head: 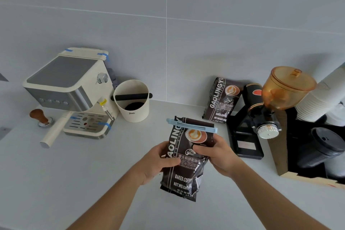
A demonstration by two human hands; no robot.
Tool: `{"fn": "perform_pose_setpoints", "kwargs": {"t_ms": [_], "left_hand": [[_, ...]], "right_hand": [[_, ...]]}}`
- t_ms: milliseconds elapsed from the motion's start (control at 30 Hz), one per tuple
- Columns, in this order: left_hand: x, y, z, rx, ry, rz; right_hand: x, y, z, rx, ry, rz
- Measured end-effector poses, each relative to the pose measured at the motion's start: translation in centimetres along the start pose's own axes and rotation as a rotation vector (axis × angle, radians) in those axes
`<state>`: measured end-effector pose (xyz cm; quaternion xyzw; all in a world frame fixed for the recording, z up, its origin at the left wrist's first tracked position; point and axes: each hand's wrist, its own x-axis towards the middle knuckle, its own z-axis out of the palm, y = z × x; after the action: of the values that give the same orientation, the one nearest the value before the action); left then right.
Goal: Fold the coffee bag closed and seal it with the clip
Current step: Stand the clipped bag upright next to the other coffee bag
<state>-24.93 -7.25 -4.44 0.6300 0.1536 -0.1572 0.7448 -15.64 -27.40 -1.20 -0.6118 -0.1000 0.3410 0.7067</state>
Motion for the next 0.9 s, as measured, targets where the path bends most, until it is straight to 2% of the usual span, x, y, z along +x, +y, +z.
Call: {"fn": "perform_pose_setpoints", "kwargs": {"t_ms": [200, 333, 400, 500, 633, 900], "left_hand": [[2.8, 1.8, -1.2, -0.104, 0.087, 0.059], [5.4, 3.2, -2.1, -0.144, 0.22, 0.105], [6.6, 3.9, -2.5, -0.163, 0.274, 0.139], [8.6, 4.8, -3.0, -0.185, 0.313, 0.183], [11.9, 5.9, -3.5, -0.235, 0.363, 0.207], [17.4, 7.6, -4.4, -0.202, 0.391, 0.243]], "right_hand": [[4.1, -1.7, 0.5, -0.002, 0.066, -0.037], [6.3, -2.0, 0.7, -0.132, 0.151, 0.033], [6.9, -1.8, 0.8, -0.197, 0.141, 0.082], [8.5, -1.6, 0.5, -0.157, 0.119, 0.127], [11.3, -2.0, -0.3, -0.077, 0.176, 0.151], [16.7, -2.5, -1.2, -0.006, 0.271, 0.064]]}}
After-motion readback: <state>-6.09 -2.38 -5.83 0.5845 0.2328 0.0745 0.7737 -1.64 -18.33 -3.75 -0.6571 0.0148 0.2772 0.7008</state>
